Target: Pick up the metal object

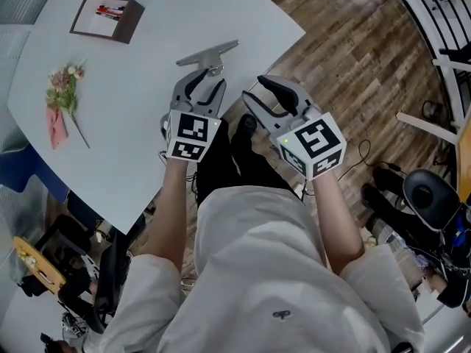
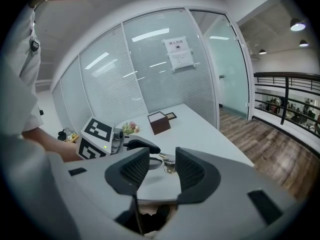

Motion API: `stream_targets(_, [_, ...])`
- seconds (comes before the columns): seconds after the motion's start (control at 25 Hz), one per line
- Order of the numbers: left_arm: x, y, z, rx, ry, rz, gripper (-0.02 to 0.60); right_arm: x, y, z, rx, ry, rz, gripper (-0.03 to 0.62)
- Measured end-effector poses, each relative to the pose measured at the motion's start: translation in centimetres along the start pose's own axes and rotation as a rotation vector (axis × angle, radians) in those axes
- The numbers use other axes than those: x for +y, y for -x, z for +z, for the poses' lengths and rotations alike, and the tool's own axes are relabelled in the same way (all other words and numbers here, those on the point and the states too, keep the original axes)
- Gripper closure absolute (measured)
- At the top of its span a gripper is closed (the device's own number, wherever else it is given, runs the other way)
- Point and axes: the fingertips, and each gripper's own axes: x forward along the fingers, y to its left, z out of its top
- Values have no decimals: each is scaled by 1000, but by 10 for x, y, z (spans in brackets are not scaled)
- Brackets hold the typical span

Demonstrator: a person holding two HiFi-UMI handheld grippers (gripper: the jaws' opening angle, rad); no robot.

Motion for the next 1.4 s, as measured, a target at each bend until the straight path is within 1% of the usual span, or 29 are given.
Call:
stream_targets(0.16, [1,-7,-3,11,-12,-2,417,-5,-1,0,1,-8,-5,430])
stream_targets(0.32, [2,-14,-8,22,-36,-21,417,-8,-4,-2,5,-14,-13,430])
stream_targets(0.4, [2,-16,-11,21,-34,-28,417,-10,-6,-5,14,-13,-15,430])
stream_targets(0.48, [4,-19,-13,16,-33,-29,417,-11,-10,-8,21,-15,-15,430])
stream_targets(0.64, [8,-25,-17,31,-54,-26,417,-11,-13,-11,27,-30,-12,430])
stream_targets(0.76, [8,-30,-15,26,-69,-32,416,-10,-13,-14,35,-39,-12,430])
stream_targets(0.96, [13,-36,-20,31,-114,-34,417,-7,-19,-18,37,-51,-4,430])
stream_targets(1.4, [16,-50,-35,61,-248,-69,417,-13,-25,-28,66,-72,-6,430])
